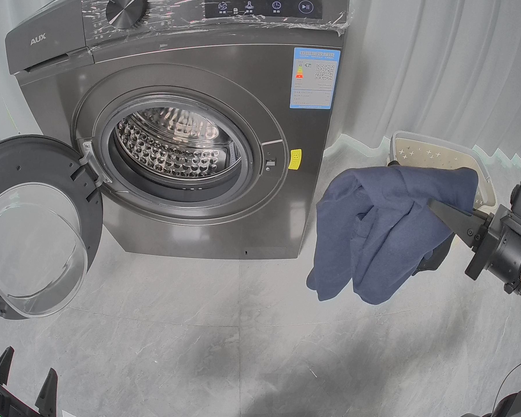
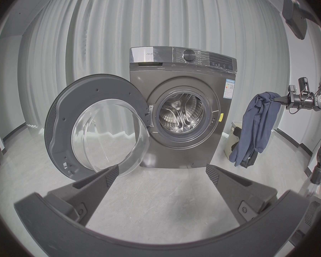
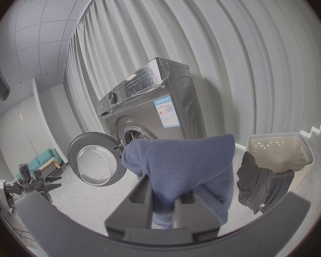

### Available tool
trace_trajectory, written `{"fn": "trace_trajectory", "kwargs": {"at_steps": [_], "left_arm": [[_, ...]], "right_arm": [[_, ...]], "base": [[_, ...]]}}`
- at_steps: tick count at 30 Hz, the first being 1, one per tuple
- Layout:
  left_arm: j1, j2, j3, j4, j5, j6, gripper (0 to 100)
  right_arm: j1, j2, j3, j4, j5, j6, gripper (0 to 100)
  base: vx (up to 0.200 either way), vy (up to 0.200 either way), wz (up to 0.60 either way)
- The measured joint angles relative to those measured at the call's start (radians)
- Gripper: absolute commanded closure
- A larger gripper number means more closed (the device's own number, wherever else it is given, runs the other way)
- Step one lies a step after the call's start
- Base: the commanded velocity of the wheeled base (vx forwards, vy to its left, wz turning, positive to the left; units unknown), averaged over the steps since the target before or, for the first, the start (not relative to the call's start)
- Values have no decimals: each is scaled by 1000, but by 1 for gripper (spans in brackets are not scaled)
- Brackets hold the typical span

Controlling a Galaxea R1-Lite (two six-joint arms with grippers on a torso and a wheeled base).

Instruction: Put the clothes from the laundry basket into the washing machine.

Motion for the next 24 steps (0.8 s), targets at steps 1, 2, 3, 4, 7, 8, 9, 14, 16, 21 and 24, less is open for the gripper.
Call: {"fn": "trace_trajectory", "kwargs": {"at_steps": [1, 2, 3, 4, 7, 8, 9, 14, 16, 21, 24], "left_arm": [[0, 0, 0, 0, 0, 0, 0], [0, 0, 0, 0, 0, 0, 0], [0, 0, 0, 0, 0, 0, 0], [0, 0, 0, 0, 0, 0, 0], [0, 0, 0, 0, 0, 0, 0], [0, 0, 0, -1, 0, 0, 0], [0, 0, 0, 0, 0, 0, 0], [0, 0, 0, -1, 0, 0, 0], [0, 0, 0, 0, 0, 0, 0], [0, 0, 0, 0, 0, 0, 0], [0, 0, 0, 0, 0, 0, 0]], "right_arm": [[0, 0, -1, 0, 0, 3, 100], [0, 0, -1, 0, 0, 4, 100], [0, 0, -1, 1, 0, 5, 100], [0, 0, -2, 1, 0, 7, 100], [0, 2, -3, 0, 0, 8, 100], [0, 2, -4, 0, 0, 8, 100], [0, 2, -5, 0, 0, 8, 100], [0, 2, -5, 0, 1, 10, 100], [1, 3, -2, -1, 1, 10, 100], [1, 6, 0, -5, 0, 23, 100], [1, 8, 1, -6, 0, 23, 100]], "base": [[0, 200, 0], [0, 200, 0], [0, 200, 0], [0, 200, 0], [0, 200, 0], [0, 200, 0], [0, 200, 0], [0, 0, 0], [0, 0, 0], [0, 0, 0], [0, 0, 0]]}}
